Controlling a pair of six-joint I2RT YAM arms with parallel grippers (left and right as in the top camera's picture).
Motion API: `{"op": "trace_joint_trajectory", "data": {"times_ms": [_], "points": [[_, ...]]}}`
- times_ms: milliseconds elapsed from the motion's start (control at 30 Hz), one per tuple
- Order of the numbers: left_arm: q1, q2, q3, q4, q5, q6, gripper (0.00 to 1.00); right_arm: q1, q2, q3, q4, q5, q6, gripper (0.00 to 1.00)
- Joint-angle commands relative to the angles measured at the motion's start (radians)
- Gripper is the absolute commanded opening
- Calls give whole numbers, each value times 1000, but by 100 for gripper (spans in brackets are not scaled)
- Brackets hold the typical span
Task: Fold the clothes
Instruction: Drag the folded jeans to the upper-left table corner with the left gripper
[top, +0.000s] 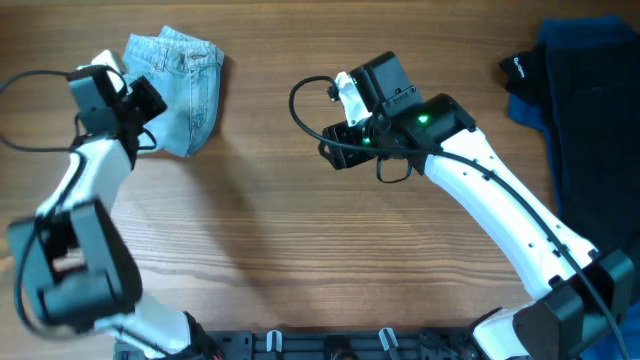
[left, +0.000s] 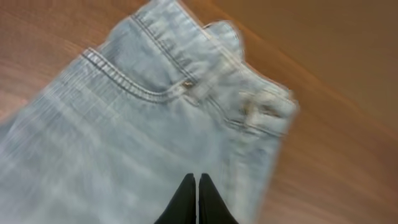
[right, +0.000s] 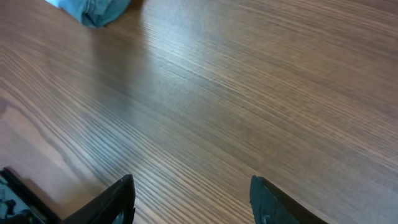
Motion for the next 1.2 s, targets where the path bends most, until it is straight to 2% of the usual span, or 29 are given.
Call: {"op": "trace_joint_trajectory", "data": {"times_ms": [0,100,200,300,433,500,600,733,833,933,1067,1167], "points": [[1,158,-5,86,-41,67,4,-4,-15,1,-1,-96,62,60],[13,234,-5,91,-98,66,4,-4,-15,1,-1,-134,92,60],[50,282,-5,38,-222,31,4,-4,-15,1,0,-133,111,60],[95,284,-5,18,-224,-16,4,-4,-14,1,7,-133,133,60],[163,285,-5,-46,-248,-166,4,-4,-15,1,18,-136,162,60],[179,285,-5,-39,-194,-157,4,-4,-14,1,18,-136,162,60],[148,285,-6,-95,-128,-142,4,-4,-15,1,21,-135,161,60],[48,301,-6,-96,-148,-146,4,-4,-15,1,27,-135,157,60],[-11,308,-6,-82,-217,-267,4,-4,-15,1,26,-135,157,60],[-35,308,-6,-65,-219,-386,4,-4,-15,1,26,-135,154,60],[-50,307,-5,-76,-219,-405,4,-4,-14,1,26,-135,153,60],[-50,266,-5,-88,-219,-381,15,-4,-15,1,19,-136,144,60]]}}
